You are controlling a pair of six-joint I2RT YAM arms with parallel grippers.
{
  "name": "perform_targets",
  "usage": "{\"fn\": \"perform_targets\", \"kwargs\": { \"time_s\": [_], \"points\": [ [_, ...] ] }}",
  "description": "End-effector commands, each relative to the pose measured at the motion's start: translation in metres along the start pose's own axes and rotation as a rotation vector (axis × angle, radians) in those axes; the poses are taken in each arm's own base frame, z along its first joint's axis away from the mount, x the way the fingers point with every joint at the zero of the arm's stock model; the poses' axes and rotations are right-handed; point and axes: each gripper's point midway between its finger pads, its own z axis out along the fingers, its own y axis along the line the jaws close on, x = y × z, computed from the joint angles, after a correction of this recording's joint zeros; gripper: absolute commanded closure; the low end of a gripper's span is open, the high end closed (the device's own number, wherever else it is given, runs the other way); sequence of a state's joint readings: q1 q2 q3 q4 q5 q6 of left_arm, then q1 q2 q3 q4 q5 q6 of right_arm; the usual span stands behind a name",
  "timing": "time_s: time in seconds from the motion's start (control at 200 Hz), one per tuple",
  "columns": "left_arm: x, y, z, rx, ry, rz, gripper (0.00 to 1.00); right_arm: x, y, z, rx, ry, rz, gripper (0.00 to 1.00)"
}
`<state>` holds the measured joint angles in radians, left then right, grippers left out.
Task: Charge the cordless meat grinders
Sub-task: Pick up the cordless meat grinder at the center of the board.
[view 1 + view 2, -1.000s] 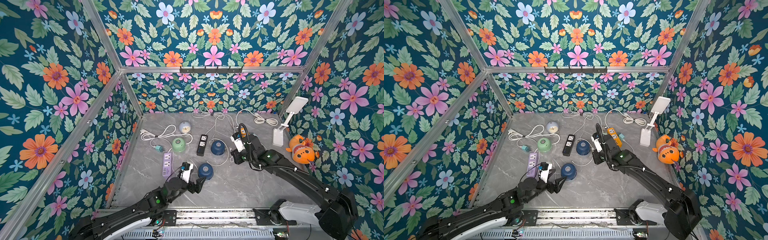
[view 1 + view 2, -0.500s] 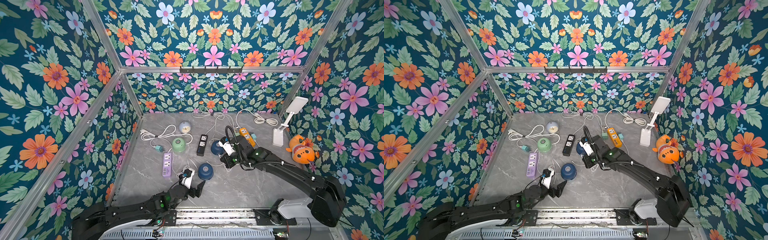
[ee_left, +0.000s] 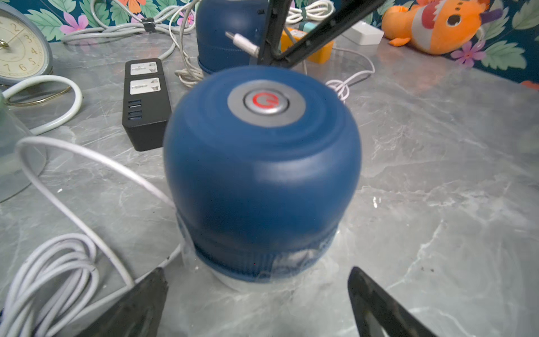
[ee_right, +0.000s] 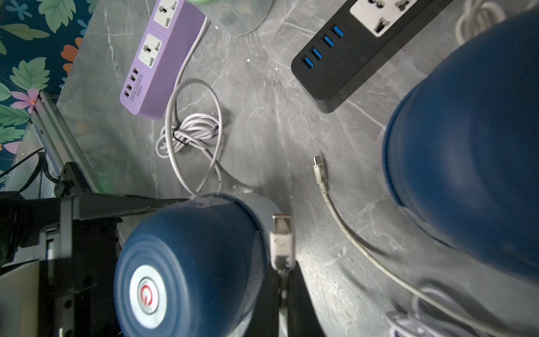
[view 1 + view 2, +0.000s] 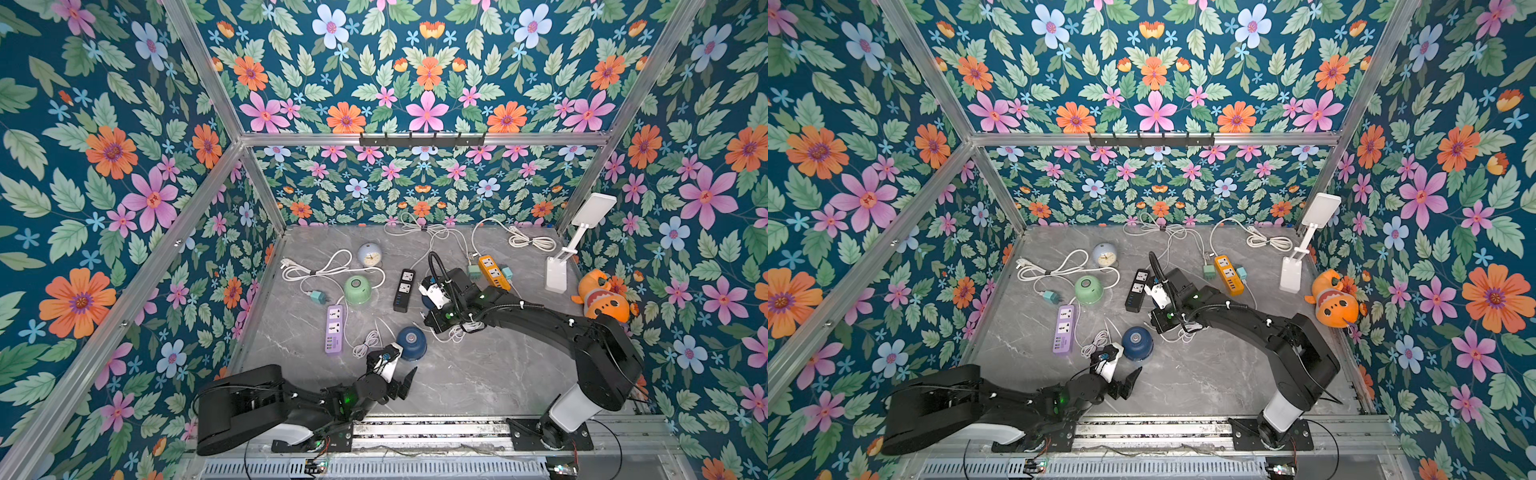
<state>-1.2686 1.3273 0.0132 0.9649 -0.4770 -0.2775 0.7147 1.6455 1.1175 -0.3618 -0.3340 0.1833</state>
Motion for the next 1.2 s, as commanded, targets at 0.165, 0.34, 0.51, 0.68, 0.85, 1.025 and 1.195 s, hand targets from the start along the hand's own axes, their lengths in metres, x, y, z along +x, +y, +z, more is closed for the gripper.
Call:
{"fn": "perform_targets", "kwargs": {
  "time_s": [0.165, 0.34, 0.51, 0.68, 0.85, 1.025, 1.195],
  "points": [
    [-0.023, -0.005, 0.012, -0.028, -0.122, -0.026, 0.01, 0.007, 0.004, 0.026, -0.054, 0.045, -0.002, 1.00],
    [-0.025, -0.007, 0.019, -0.043, -0.149, -0.044, 0.00, 0.013, 0.006, 0.034, -0.065, 0.068, 0.000, 1.00],
    [-0.018, -0.005, 0.026, -0.070, -0.151, -0.061, 0.00, 0.018, 0.008, 0.037, -0.078, 0.084, 0.002, 1.00],
    [-0.013, 0.003, 0.029, -0.113, -0.161, -0.080, 0.00, 0.025, 0.010, 0.038, -0.080, 0.097, 0.002, 1.00],
    [-0.013, 0.005, 0.031, -0.124, -0.172, -0.087, 0.00, 0.030, 0.015, 0.039, -0.090, 0.112, -0.003, 1.00],
    [-0.012, 0.006, 0.033, -0.133, -0.168, -0.080, 0.01, 0.035, 0.020, 0.042, -0.096, 0.124, -0.012, 1.00],
    [-0.007, 0.009, 0.035, -0.151, -0.149, -0.070, 0.00, 0.039, 0.023, 0.045, -0.100, 0.135, -0.012, 1.00]
  ]
}}
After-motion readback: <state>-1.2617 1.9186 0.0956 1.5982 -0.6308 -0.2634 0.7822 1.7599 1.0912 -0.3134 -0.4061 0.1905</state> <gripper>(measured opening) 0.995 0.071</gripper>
